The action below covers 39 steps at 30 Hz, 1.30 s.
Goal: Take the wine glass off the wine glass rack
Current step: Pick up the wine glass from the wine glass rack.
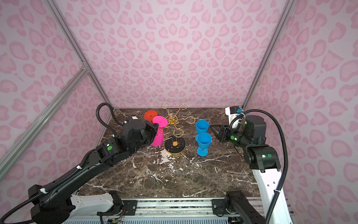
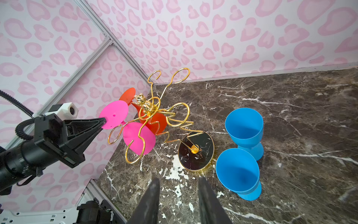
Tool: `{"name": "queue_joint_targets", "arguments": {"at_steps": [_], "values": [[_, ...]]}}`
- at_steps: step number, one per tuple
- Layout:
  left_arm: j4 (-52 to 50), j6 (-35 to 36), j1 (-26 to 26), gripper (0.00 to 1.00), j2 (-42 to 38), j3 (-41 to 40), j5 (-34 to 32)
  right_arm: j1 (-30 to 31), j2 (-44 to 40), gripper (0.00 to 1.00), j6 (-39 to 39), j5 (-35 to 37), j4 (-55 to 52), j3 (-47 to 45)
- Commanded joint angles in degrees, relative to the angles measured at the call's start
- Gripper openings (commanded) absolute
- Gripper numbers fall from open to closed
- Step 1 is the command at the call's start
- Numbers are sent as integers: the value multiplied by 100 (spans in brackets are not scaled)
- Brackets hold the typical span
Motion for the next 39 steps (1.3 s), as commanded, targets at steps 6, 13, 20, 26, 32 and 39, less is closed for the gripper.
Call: {"name": "queue_joint_targets", "arguments": {"at_steps": [6, 13, 20, 26, 32, 39], "values": [[-338, 12, -1, 3, 97, 228, -96, -9, -32, 35, -62, -173, 73, -74], [-457, 88, 0, 4, -203, 4, -255, -41, -23, 35, -29, -176, 117, -165], [-487, 111, -1, 4, -562, -280, -348, -56, 34, 35, -3, -118, 115, -101], [-436, 173, -1, 3, -887, -541, -331, -54, 82, 35, 33, -44, 52, -15], [-416, 605, 0, 3, -1235, -625, -331, -56, 134, 34, 152, -1, 17, 169], [-281, 1403, 4, 4, -1730, -795, -441, -52, 257, 33, 439, -100, 40, 459]]}}
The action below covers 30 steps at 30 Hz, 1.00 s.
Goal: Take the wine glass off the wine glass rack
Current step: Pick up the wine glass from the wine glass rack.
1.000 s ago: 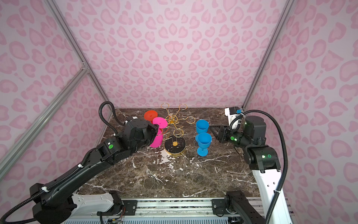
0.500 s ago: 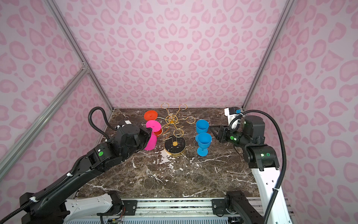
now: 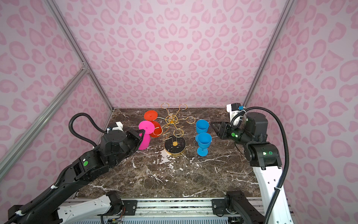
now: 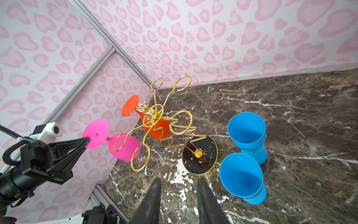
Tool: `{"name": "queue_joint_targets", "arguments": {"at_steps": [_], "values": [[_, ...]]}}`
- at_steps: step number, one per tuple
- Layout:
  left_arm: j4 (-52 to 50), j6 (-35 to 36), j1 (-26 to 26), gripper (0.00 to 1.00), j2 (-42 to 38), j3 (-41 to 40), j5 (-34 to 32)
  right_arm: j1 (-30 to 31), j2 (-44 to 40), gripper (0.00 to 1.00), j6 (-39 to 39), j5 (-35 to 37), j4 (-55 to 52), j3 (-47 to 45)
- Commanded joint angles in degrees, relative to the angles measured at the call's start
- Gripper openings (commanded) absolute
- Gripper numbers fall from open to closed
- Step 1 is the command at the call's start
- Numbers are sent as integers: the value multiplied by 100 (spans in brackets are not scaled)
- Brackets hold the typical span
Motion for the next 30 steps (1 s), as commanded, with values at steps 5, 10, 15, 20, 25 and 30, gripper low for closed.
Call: {"name": "queue_joint_targets", "arguments": {"at_steps": [5, 10, 15, 20, 25, 30], "values": [[330, 1573, 0, 4, -248, 162, -146, 3, 138, 33, 374, -148, 82, 322], [501, 2942, -3, 4, -144, 527, 179, 12, 274, 33, 731, -403, 296, 459], [573, 4027, -6, 4, -39, 808, 472, 56, 428, 32, 971, -563, 391, 836], [691, 5072, -6, 4, 72, 1041, 825, 124, 602, 32, 1316, -848, 683, 1006], [786, 6186, -14, 4, 253, 1285, 1328, 315, 848, 33, 1443, -993, 743, 1317], [949, 7163, -51, 4, 359, 1392, 1605, 475, 1107, 33, 1482, -1044, 718, 1623]]}}
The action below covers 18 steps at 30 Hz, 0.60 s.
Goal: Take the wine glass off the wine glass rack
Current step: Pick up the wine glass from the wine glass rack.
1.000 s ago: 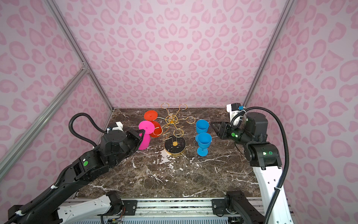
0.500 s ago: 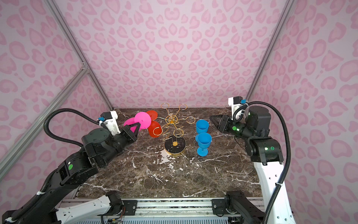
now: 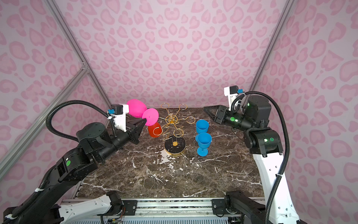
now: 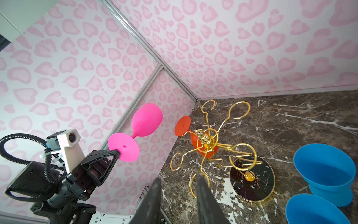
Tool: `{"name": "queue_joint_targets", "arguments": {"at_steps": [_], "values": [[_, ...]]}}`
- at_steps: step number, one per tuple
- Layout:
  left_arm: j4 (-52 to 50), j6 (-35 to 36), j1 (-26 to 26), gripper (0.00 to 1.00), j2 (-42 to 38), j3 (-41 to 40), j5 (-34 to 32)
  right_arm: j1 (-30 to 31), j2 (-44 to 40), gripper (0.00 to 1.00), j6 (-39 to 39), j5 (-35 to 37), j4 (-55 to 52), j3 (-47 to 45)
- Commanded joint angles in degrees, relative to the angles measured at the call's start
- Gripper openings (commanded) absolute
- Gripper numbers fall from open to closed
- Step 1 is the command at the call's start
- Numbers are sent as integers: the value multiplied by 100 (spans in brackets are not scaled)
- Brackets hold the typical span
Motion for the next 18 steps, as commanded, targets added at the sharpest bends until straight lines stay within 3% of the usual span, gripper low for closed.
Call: {"name": "queue_joint_targets", "arguments": {"at_steps": [1, 18], "values": [[381, 1185, -40, 4, 100, 133, 439, 85, 141, 33, 107, -122, 199, 123], [355, 4059, -412, 4, 574, 304, 1244, 1118, 848, 35, 159, -275, 380, 557]]}}
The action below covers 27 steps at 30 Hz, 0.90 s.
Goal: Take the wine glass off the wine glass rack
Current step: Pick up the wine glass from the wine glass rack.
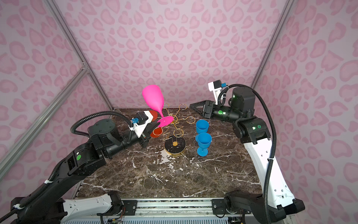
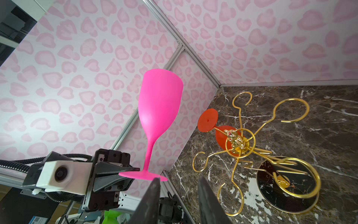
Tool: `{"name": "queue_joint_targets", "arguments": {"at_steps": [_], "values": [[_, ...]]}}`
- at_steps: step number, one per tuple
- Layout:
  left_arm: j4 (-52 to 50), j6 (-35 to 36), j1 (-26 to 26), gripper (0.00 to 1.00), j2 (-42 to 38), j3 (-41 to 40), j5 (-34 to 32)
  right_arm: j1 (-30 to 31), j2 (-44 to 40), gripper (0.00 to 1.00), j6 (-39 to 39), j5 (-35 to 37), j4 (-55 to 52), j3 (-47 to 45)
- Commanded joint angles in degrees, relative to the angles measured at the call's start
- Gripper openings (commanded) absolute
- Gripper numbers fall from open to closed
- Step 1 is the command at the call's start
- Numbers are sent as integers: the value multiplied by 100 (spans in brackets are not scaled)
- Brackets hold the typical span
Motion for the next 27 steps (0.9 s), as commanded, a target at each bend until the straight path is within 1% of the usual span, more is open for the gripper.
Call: {"name": "queue_joint_targets", "arguments": {"at_steps": [1, 9, 17, 25, 27], "values": [[180, 858, -66, 4, 76, 65, 249, 183, 72, 36, -45, -91, 228, -10], [56, 1431, -211, 4, 334, 154, 226, 693, 229, 35, -116, -91, 279, -128], [1, 2146, -652, 4, 503, 127, -365, 978, 214, 32, -189, -12, 213, -419], [82, 2288, -786, 4, 572, 109, -533, 1185, 49, 32, -168, 156, 257, -755], [82, 2330, -821, 4, 591, 118, -583, 1221, 8, 30, -151, 182, 281, -824]]}}
